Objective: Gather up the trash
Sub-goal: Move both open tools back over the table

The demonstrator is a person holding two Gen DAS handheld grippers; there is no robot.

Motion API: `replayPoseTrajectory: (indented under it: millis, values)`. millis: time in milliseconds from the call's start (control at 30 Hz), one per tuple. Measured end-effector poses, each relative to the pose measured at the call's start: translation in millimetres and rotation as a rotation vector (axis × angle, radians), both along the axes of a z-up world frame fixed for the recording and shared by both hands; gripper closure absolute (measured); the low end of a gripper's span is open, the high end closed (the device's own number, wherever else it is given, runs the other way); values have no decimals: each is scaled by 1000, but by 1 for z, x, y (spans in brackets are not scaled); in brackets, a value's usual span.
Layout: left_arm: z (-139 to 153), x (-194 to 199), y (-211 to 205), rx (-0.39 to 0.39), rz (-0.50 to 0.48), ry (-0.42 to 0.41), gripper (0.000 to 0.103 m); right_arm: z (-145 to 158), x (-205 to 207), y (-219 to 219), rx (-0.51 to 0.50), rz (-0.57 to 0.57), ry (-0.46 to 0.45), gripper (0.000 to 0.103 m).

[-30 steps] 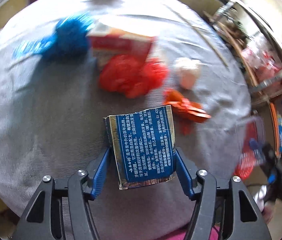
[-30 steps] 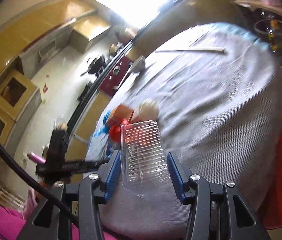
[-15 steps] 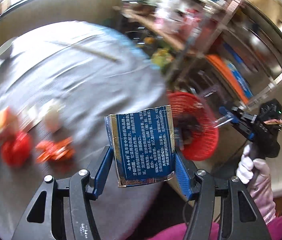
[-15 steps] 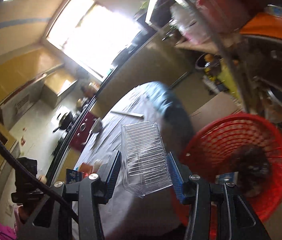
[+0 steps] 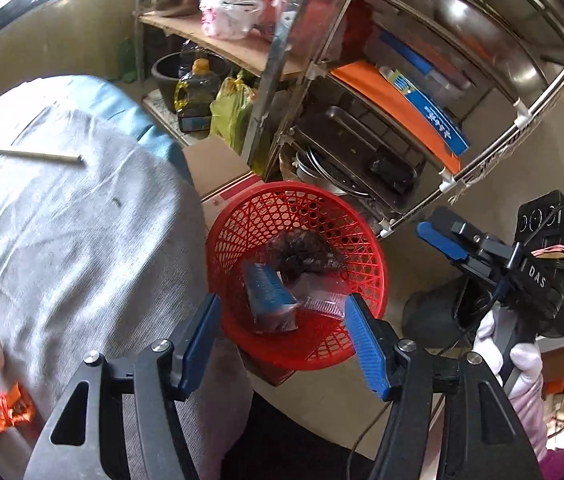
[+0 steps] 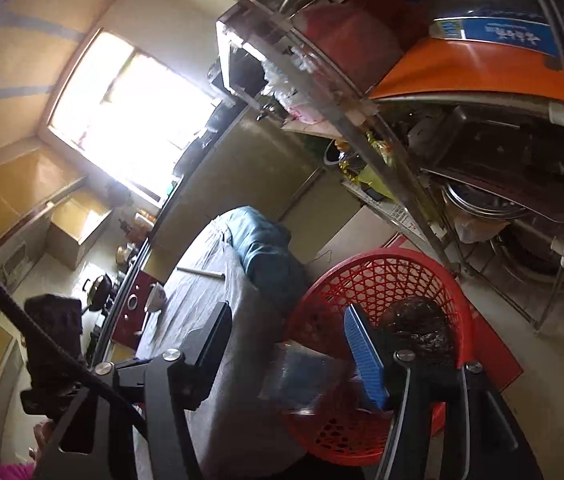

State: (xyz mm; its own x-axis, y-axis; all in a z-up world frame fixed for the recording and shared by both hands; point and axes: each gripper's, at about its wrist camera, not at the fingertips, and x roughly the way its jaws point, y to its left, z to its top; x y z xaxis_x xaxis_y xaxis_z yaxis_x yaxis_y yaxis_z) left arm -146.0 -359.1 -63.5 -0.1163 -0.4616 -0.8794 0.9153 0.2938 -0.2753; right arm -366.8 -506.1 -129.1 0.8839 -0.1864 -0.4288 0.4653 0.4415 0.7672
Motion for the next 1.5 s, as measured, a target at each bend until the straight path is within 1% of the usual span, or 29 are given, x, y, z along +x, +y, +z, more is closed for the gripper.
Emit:
replayPoseTrajectory:
  millis: [67,133,200,300,400,500,700,733,767,833,933,1033,1133,1233,1300,1400,1433,1500]
  values:
    - [-1,4,10,-1,12,-21,35,3,-4,0,-11,-8,-2,40]
    - [-2,8,29,9,30,-47,34,6,-3,-1,-20,-4,-10,40]
    - [-5,12,50,23,55,-50,34,10,3,1,-21,10,-22,40]
    - [-9,18,80,33,86,-76,34,12,20,9,-19,53,-22,40]
    - [-5,24,121,26,140,-136,34,17,48,23,-32,124,-8,40]
    - [-2,39,160,15,219,-165,34,22,77,39,-38,192,-2,40]
    - [-2,84,251,14,444,-179,34,30,139,77,-53,334,25,40]
    - [-5,93,270,17,493,-177,34,31,151,86,-58,361,33,40]
    - [-7,98,281,17,517,-173,34,31,160,93,-62,384,40,40]
    - [-13,112,311,26,597,-155,34,30,181,110,-62,437,54,40]
    - [-21,124,338,27,676,-128,34,30,211,134,-59,515,74,40]
    - [-21,136,349,5,720,-109,34,32,239,159,-84,586,98,40]
    - [-20,147,346,-15,722,-126,33,35,271,177,-113,641,120,40]
    - [-24,166,335,-26,709,-122,33,35,305,186,-109,670,140,40]
    - [-28,178,328,-42,712,-97,33,32,328,191,-96,685,149,40]
    - [-35,198,316,-80,728,-26,33,25,355,195,-89,701,186,40]
    - [-37,203,312,-97,724,-13,33,21,364,196,-83,704,199,40]
    - [-40,209,303,-100,716,-5,33,14,379,197,-70,702,226,40]
